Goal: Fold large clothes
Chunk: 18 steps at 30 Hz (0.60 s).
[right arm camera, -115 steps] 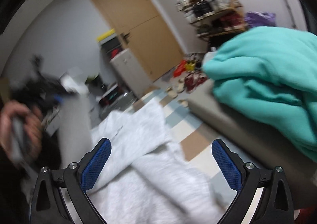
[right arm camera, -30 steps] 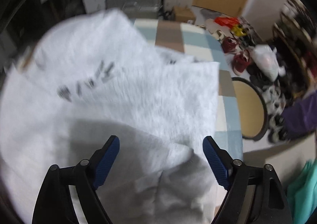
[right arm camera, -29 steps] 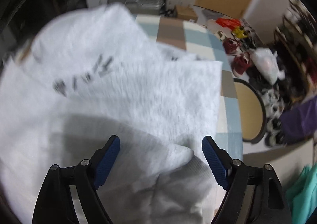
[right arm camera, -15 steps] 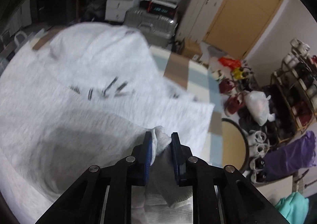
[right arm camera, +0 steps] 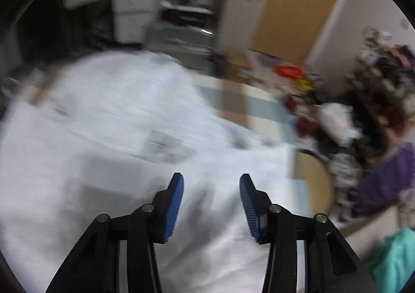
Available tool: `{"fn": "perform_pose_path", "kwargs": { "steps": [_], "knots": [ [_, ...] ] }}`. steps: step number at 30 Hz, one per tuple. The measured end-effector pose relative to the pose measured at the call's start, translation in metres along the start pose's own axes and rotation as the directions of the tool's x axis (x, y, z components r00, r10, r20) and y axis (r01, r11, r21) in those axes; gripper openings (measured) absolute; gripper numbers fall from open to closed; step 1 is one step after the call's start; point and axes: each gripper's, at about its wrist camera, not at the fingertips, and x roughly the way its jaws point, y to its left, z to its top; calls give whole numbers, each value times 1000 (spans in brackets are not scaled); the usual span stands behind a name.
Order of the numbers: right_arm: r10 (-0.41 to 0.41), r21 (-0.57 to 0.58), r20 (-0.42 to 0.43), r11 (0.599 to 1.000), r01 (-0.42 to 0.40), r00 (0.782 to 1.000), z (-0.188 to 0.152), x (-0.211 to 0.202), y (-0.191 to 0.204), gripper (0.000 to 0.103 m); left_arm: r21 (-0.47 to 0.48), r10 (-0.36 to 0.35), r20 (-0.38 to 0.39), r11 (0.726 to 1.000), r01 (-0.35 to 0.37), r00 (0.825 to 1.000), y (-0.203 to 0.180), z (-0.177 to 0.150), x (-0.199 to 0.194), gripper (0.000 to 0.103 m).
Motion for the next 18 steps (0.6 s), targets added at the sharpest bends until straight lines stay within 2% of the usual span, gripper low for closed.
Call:
{"fn": "perform_pose_path", "kwargs": {
  "steps": [1,2,3,4,6,7,9,10,11,14,16,18],
  "knots": [
    [52,-18,23,999,-52,998,3,-6,16,54,-51,22,36,999,-20,999,15,4,-7,83],
    [118,-45,54,992,-115,992,8,-13,40,62,-110,45,64,993,-37,997,30,6,-12,83],
    [177,-71,71,983,-172,982,11,-15,64,70,-167,59,75,985,-46,995,45,7,-15,83],
    [226,-94,70,971,-219,972,12,-12,88,72,-207,57,72,978,-41,996,54,6,-14,83],
    [313,-136,12,941,-309,950,13,6,140,72,-268,39,38,963,-27,999,70,6,-8,83],
    [330,-169,-26,929,-329,944,11,19,169,71,-283,27,21,959,-20,999,72,5,-4,83],
    [302,-229,-71,922,-311,951,3,42,207,70,-291,15,-11,956,-18,1000,75,3,3,83],
    [241,-252,-100,933,-259,965,-1,59,225,70,-284,10,-20,959,-15,1000,72,3,6,83],
    [210,-251,-119,939,-234,970,-6,72,233,70,-273,4,-28,962,-12,1000,70,3,8,83],
    [193,-226,-203,945,-237,960,-19,103,244,66,-244,-16,-47,970,4,999,60,0,9,83],
    [181,-249,-201,941,-229,963,-20,102,247,66,-234,-27,-63,972,12,998,58,0,9,83],
    [183,-281,-227,928,-245,956,-9,98,248,64,-224,-26,-85,975,6,996,55,-3,14,83]
  ]
}}
